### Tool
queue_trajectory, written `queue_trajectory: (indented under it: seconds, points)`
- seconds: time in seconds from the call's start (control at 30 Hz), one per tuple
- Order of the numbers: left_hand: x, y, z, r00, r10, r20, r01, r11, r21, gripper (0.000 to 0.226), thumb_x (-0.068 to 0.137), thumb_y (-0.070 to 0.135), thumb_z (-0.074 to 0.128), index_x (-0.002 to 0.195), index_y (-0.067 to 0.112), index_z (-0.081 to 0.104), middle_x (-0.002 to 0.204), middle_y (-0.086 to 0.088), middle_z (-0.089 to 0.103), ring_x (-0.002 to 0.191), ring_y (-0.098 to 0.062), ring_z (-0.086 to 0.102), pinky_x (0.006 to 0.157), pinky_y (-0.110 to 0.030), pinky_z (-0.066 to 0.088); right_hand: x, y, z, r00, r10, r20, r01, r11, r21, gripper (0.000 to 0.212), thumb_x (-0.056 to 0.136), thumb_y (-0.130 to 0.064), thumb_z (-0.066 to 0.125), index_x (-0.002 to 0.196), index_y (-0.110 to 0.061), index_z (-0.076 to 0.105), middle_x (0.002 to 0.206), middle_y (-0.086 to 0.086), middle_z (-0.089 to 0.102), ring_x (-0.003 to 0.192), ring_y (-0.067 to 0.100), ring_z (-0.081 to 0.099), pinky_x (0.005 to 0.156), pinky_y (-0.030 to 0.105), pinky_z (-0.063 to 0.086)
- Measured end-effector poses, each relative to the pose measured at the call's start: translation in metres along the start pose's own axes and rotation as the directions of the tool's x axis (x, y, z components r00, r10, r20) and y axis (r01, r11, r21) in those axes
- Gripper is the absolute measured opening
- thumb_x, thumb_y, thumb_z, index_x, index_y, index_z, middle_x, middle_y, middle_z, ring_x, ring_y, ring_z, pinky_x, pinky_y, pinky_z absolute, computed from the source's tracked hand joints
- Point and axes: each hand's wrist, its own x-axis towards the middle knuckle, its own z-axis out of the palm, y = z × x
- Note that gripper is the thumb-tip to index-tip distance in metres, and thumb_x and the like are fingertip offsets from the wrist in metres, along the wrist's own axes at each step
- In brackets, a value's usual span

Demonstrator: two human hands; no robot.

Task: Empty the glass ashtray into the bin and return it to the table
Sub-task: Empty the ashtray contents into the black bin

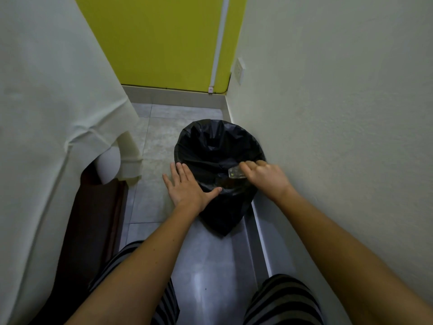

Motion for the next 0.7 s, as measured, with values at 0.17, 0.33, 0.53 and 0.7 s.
queue_trajectory:
  seconds: [0.17, 0.33, 0.53, 0.7]
  points:
    - [0.000, 0.002, 0.000, 1.000, -0.002, 0.002, 0.002, 1.000, -0.004, 0.134, 0.061, 0.095, 0.027, 0.152, 0.002, -0.009, 0.162, -0.013, -0.009, 0.148, -0.029, -0.017, 0.117, -0.053, -0.008, 0.000, -0.003, 0.000, 0.994, -0.109, -0.034, 0.106, 0.992, -0.069, 0.020, 0.070, -0.019, 0.076, 0.090, -0.021, 0.072, 0.070, -0.006, 0.072, 0.055, 0.013, 0.068, 0.036, 0.020, 0.051]
    - [-0.001, 0.000, 0.001, 1.000, 0.014, -0.013, -0.014, 1.000, -0.011, 0.131, 0.064, 0.094, 0.025, 0.152, 0.001, -0.007, 0.162, -0.015, -0.008, 0.148, -0.029, -0.016, 0.117, -0.052, -0.009, 0.006, -0.012, 0.002, 0.992, -0.103, -0.070, 0.100, 0.994, -0.053, 0.019, 0.079, -0.019, 0.067, 0.097, -0.021, 0.070, 0.077, -0.005, 0.072, 0.062, 0.014, 0.069, 0.040, 0.022, 0.053]
    - [-0.001, -0.001, -0.002, 1.000, 0.011, -0.001, -0.011, 1.000, -0.010, 0.131, 0.064, 0.094, 0.026, 0.152, 0.001, -0.007, 0.162, -0.014, -0.008, 0.148, -0.030, -0.016, 0.117, -0.053, -0.008, 0.003, -0.008, 0.004, 0.994, -0.008, -0.106, 0.007, 1.000, -0.004, 0.020, 0.064, -0.020, 0.079, 0.084, -0.022, 0.073, 0.064, -0.006, 0.070, 0.050, 0.012, 0.065, 0.034, 0.019, 0.044]
    - [-0.002, 0.004, -0.004, 1.000, -0.006, 0.013, 0.006, 1.000, -0.005, 0.132, 0.064, 0.093, 0.028, 0.151, 0.001, -0.007, 0.162, -0.015, -0.008, 0.148, -0.030, -0.016, 0.117, -0.053, -0.008, 0.000, -0.008, 0.005, 0.996, -0.023, -0.090, 0.020, 0.999, -0.033, 0.022, 0.067, -0.022, 0.078, 0.089, -0.023, 0.073, 0.068, -0.007, 0.071, 0.054, 0.010, 0.066, 0.036, 0.019, 0.046]
